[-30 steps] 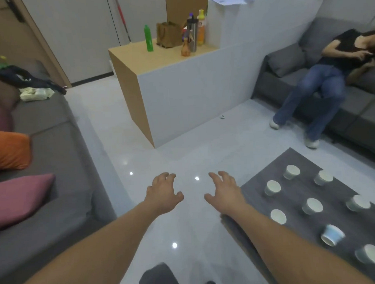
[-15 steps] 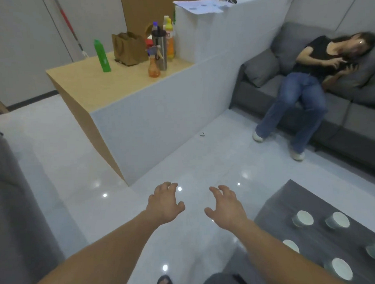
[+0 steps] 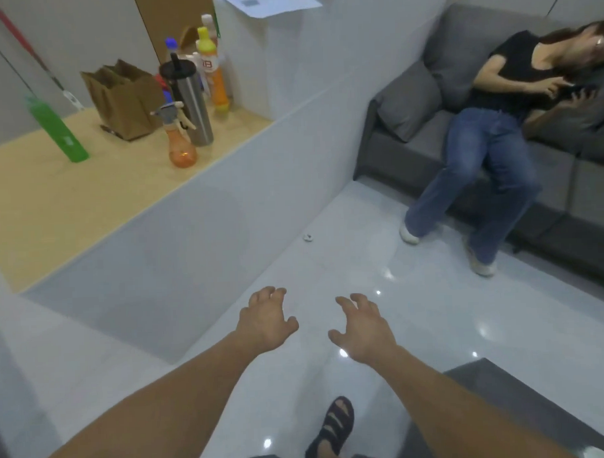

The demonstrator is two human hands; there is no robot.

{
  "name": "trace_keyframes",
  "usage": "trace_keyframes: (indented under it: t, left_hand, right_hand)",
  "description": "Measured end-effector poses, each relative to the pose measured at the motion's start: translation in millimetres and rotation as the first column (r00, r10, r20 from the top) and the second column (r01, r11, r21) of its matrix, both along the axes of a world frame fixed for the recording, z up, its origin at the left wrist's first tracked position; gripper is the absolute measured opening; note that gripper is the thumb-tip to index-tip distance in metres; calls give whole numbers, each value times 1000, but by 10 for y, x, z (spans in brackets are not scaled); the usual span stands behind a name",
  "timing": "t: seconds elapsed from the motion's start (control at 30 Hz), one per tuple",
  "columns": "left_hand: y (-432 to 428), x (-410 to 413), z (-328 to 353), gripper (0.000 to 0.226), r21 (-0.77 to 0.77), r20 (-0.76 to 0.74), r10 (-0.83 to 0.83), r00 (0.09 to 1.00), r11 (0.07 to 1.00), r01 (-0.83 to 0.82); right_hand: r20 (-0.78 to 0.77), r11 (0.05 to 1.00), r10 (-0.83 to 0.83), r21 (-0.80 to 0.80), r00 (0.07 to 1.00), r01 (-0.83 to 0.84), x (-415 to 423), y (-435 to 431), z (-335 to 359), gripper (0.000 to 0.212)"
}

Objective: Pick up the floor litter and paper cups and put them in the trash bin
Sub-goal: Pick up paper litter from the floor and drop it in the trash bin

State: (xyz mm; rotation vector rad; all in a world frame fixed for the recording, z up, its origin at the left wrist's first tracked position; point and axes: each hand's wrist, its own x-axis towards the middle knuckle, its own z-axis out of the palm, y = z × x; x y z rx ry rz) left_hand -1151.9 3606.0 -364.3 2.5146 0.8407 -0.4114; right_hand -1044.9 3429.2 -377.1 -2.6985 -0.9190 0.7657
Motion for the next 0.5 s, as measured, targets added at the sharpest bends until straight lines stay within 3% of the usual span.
trace_keyframes:
  t: [0.23,0.5]
  left_hand:
    - [551,1336,14,70,-57,27,61,998,997,-60]
    - [1591,2791,-482,69,-117,-40,63,997,991,-67]
  right_hand:
    - [5,999,17,-36,1000,-17,1347,546,54,74]
    - [-97,995,24,-96,995,-34,2693,1479,-469,73]
